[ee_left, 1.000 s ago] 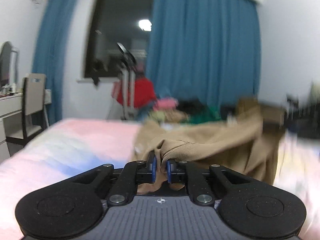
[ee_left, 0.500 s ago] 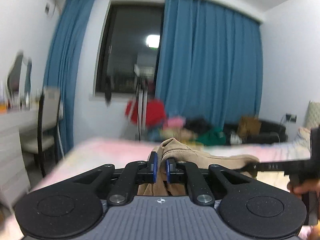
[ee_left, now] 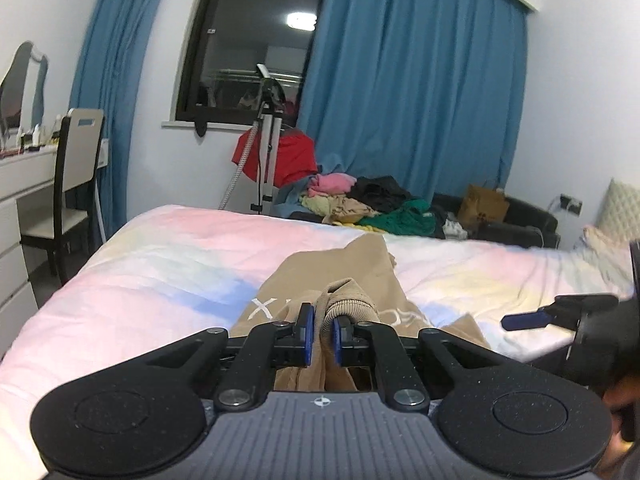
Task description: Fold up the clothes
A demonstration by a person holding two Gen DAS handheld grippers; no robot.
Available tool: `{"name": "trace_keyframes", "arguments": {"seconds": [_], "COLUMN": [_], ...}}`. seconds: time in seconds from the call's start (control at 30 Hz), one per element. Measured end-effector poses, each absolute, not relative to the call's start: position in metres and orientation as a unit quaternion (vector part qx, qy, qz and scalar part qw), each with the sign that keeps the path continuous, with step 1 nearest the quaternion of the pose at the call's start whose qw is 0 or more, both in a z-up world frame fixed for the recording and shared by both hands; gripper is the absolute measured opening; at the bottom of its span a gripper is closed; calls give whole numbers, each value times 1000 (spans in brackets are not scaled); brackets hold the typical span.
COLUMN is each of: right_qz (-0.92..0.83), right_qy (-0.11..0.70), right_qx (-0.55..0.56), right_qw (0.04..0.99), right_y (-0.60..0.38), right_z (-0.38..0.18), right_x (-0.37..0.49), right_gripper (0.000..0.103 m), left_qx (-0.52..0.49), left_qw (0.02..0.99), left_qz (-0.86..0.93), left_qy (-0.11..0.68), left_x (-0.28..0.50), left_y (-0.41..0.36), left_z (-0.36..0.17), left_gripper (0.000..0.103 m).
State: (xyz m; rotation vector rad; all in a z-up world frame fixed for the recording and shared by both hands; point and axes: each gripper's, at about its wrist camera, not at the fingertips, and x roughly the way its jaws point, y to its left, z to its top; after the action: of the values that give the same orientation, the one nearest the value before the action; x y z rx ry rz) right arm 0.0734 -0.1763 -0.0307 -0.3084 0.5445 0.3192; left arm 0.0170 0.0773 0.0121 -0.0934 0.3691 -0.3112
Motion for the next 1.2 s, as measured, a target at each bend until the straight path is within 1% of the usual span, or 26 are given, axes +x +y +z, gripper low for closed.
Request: {"name": "trace_keyframes", "arguments": {"seconds": [0.1,0.2,0.33,0.43,0.53,0.6,0.7,0.8,0.87,0.93,1.0,1.2], "right_qz": [197,227,231,198,166,124,65,53,57,58,65,136], "right_qy": [226,201,187,183,179,191,228,290,302,297,273,201], "right_qx": [-230,-234,-188,-128,-27,37,75,68,49,16,-7,-18], "right_qw": [926,924,936,954,969,973,968,953,950,953,960,970], "right_y": [-150,-133,-123,-133,-159,-182,-204,-211,-209,-205,-198,-186], "right_z": [-36,-37,-35,-34,-30,-29,-37,-50,-51,-46,-39,-24], "right_x": [57,53,66,86,100,106,117,126,124,119,114,93], "right_gripper": [79,79,79,79,79,79,79,79,79,79,78,79], "left_qx": [-76,-84,-86,-88,-88,-88,-89,-95,-95,-98,-109,-131], "left_qw": [969,969,969,969,970,970,972,973,974,975,975,975], "left_qz": [-150,-148,-147,-146,-144,-145,-144,-142,-137,-129,-121,-104], "left_qy": [180,178,177,177,176,173,162,157,156,153,150,148], "left_x": [34,38,42,47,47,46,44,43,42,40,40,39], "left_y": [81,83,83,81,81,79,76,76,76,77,81,90], "left_z": [15,16,15,15,14,14,15,15,14,14,15,17], "left_gripper": [11,11,11,11,11,10,10,10,10,10,9,9]}}
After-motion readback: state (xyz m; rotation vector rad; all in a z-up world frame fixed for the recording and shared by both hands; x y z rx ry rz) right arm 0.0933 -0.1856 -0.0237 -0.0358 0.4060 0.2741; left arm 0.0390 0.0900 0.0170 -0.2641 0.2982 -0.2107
